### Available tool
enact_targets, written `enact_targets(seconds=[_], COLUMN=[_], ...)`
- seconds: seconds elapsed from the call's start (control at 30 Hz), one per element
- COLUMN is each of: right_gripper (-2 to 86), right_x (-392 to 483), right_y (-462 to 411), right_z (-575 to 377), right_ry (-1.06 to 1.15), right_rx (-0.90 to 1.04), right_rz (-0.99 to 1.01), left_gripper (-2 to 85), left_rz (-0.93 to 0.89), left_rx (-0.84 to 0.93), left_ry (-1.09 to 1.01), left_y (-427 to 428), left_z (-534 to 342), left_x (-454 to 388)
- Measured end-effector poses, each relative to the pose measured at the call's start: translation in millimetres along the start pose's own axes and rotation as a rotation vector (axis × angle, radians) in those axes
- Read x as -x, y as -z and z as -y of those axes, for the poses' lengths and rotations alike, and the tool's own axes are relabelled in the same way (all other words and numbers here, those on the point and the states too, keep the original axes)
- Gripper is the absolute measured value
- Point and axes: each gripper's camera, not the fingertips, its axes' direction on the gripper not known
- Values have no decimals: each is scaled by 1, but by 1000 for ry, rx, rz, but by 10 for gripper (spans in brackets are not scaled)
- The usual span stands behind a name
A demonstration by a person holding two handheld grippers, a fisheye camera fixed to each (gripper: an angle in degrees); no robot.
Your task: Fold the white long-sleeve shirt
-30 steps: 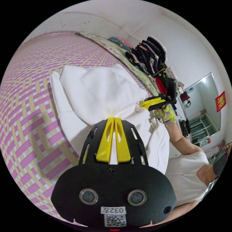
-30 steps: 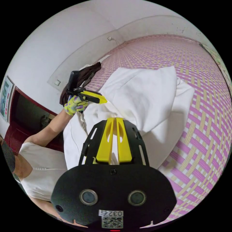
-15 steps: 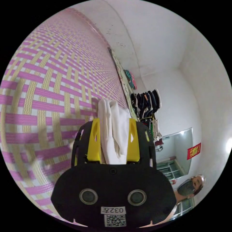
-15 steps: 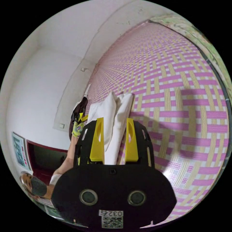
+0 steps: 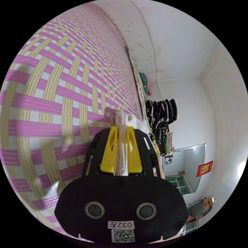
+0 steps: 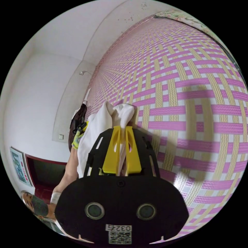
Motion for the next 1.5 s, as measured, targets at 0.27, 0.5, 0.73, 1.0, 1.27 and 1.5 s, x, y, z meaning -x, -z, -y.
enact_targets(seconds=[0.27,0.5,0.73,1.0,1.27,1.5], right_gripper=[94,87,124,102,99,96], right_x=[62,144,206,252,245,257], right_y=[84,110,35,-47,-83,-104], right_z=[-147,-416,-536,-627,-669,-688], right_ry=[385,801,971,1056,1004,1036], right_rx=[-100,-255,-277,-263,-172,-179], right_rz=[154,-86,-375,-831,-914,-1011], left_gripper=[69,34,0,38,85,87], left_rz=[-151,109,-275,304,699,844], left_rx=[-111,-205,-690,-350,-40,30], left_ry=[-368,-793,-1116,-1232,-1195,-1229], left_y=[89,149,127,25,-66,-116], left_z=[-105,-347,-517,-573,-610,-641], left_x=[-26,-89,-106,-153,-130,-128])
